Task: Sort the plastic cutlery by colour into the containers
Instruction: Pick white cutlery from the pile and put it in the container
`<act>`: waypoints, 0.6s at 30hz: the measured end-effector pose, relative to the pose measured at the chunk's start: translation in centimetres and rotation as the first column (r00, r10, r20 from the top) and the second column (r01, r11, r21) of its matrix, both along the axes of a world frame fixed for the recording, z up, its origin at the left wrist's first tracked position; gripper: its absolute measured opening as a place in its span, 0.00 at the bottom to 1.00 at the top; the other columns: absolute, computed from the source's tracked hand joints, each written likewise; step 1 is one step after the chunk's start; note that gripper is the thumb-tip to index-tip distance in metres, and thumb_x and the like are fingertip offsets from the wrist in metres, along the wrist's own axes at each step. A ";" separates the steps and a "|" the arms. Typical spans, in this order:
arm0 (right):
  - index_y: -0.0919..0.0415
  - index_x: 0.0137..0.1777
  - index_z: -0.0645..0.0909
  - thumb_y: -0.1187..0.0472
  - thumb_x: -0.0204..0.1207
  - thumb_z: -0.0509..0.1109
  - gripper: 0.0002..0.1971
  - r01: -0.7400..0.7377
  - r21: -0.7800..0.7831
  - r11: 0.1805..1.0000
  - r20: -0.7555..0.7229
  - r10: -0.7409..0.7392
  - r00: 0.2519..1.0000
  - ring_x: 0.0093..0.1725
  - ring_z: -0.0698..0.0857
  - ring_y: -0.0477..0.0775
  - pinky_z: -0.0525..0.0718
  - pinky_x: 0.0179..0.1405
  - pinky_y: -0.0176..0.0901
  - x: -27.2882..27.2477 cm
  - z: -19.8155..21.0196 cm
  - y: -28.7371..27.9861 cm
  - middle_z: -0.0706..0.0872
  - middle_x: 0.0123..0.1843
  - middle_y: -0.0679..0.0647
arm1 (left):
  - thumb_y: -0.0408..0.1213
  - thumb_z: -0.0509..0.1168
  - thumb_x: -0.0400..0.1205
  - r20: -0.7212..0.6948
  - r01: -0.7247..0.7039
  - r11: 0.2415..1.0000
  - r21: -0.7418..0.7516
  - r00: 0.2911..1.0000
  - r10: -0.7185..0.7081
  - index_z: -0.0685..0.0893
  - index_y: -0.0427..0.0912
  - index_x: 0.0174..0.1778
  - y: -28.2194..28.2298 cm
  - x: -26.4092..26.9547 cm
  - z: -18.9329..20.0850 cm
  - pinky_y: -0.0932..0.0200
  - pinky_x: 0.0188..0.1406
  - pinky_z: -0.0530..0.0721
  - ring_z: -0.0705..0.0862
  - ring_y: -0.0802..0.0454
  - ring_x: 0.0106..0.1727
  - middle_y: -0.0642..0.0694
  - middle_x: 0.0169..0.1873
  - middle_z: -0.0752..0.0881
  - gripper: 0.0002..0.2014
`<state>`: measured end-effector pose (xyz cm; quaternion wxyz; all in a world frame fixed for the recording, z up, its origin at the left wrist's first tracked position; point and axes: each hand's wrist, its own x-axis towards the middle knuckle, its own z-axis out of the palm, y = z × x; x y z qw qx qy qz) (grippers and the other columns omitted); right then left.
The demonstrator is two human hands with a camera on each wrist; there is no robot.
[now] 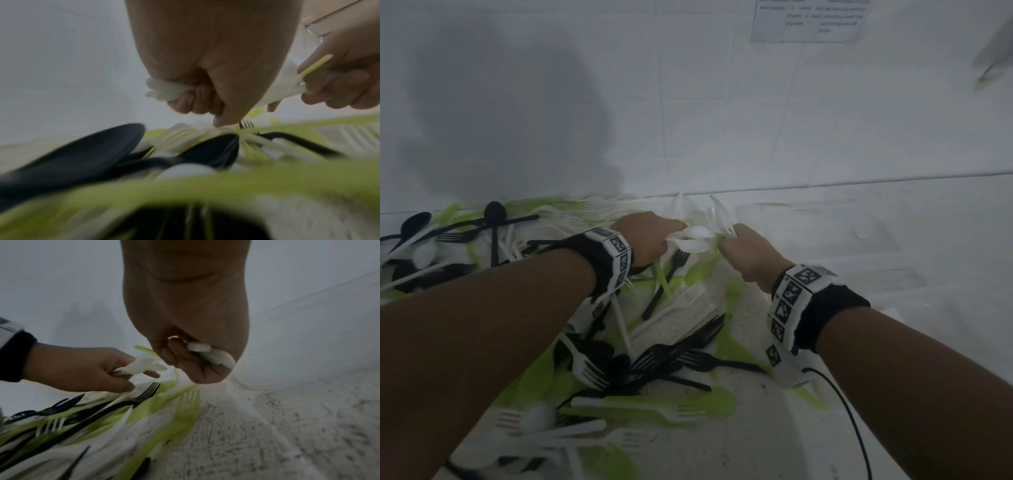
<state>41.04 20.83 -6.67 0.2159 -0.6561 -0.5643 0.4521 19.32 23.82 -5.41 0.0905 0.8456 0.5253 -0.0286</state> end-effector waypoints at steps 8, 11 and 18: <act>0.63 0.60 0.77 0.58 0.82 0.59 0.12 -0.091 -0.073 0.993 0.043 0.094 0.995 0.34 0.71 0.54 0.68 0.24 0.42 -0.3 0.3 -0.7 0.75 0.42 0.55 | 0.32 0.55 0.89 -0.209 0.072 0.997 -0.041 0.975 -0.079 0.75 0.41 0.67 0.4 0.8 0.5 0.56 0.35 0.69 0.78 0.45 0.42 0.50 0.36 0.75 0.12; 0.62 0.47 0.78 0.59 0.83 0.60 0.08 -0.107 -0.009 0.994 0.116 0.107 0.987 0.33 0.74 0.52 0.70 0.27 0.43 -0.2 0.2 -1.0 0.78 0.39 0.54 | 0.38 0.55 0.90 -0.208 0.139 0.990 0.018 0.969 -0.132 0.76 0.44 0.65 0.2 0.4 0.9 0.52 0.43 0.76 0.81 0.44 0.48 0.46 0.50 0.80 0.10; 0.62 0.58 0.78 0.55 0.83 0.59 0.13 -0.180 0.048 0.983 0.331 0.154 0.931 0.50 0.85 0.61 0.84 0.50 0.52 0.1 0.9 -1.8 0.88 0.52 0.60 | 0.42 0.57 0.84 0.197 -0.023 0.885 0.466 0.977 -0.079 0.77 0.34 0.57 -3.0 -1.5 3.8 0.51 0.29 0.73 0.71 0.44 0.29 0.36 0.53 0.76 0.15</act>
